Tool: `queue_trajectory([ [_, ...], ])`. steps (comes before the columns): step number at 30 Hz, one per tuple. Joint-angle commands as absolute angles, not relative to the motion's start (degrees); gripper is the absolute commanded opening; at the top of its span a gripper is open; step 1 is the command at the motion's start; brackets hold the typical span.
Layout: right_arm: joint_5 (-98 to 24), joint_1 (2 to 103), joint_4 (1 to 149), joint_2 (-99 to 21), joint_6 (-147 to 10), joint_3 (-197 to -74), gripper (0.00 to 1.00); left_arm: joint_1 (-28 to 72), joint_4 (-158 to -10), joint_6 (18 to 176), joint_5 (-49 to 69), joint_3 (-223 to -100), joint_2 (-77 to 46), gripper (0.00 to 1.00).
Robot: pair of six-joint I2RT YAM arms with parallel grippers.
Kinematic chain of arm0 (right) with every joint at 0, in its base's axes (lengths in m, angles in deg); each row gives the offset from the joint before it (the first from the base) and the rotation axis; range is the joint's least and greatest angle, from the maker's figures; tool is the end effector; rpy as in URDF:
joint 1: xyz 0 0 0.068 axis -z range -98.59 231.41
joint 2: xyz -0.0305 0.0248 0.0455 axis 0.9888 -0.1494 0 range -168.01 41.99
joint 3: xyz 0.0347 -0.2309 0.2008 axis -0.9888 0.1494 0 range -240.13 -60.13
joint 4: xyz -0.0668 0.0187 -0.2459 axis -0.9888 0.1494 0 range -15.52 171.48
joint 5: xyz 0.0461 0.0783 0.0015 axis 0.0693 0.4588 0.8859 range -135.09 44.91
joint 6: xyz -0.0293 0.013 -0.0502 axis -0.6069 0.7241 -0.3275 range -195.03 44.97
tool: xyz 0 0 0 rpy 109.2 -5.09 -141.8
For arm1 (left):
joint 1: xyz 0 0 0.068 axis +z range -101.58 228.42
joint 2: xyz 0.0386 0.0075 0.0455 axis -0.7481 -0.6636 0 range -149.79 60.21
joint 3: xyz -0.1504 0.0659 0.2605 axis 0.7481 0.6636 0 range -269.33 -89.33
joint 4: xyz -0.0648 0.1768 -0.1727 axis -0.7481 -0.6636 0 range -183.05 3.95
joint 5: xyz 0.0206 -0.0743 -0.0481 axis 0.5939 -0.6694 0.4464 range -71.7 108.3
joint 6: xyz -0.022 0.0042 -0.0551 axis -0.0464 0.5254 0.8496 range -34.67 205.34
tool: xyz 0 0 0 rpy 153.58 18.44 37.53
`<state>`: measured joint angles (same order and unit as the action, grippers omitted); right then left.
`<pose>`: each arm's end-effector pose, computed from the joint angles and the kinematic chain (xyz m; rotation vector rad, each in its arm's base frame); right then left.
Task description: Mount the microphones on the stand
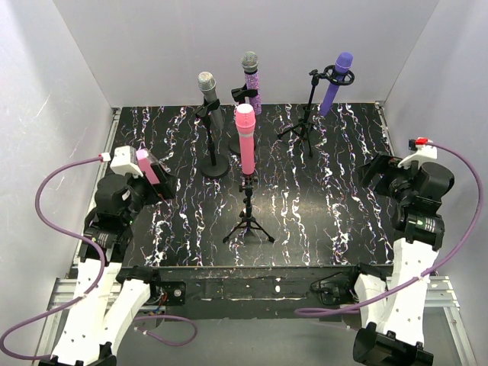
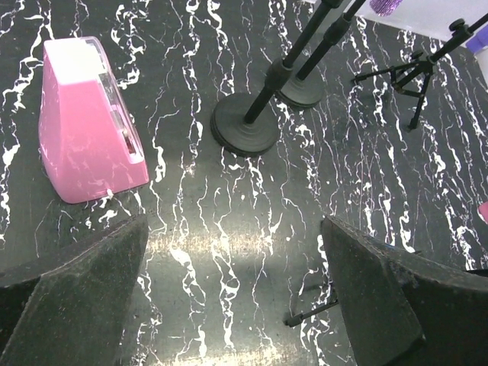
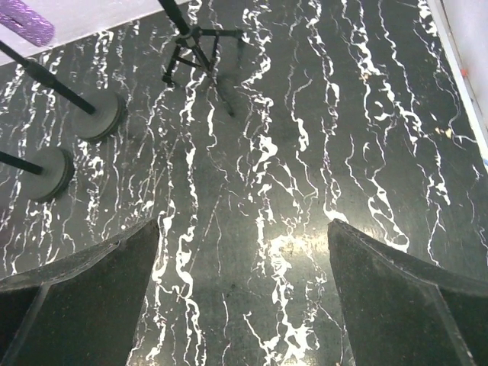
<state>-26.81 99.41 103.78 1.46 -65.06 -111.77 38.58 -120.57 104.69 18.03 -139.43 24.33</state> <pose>0.1222 -0.0253 0.3772 0.2399 1.8615 0.2048 0.1021 -0.0179 0.3655 -0.1577 1.9340 -0.3449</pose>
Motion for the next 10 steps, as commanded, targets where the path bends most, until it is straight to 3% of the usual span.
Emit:
queue_trajectory([
  [1,-22.17,99.78,103.57,1.39,-65.01,-114.62,0.98,38.84,-122.44,103.36,17.16,-140.30,23.74,0.98],
  [10,-22.07,99.96,102.25,1.13,-64.93,-113.92,0.98,38.93,-119.80,103.44,15.14,-140.66,23.03,0.98],
])
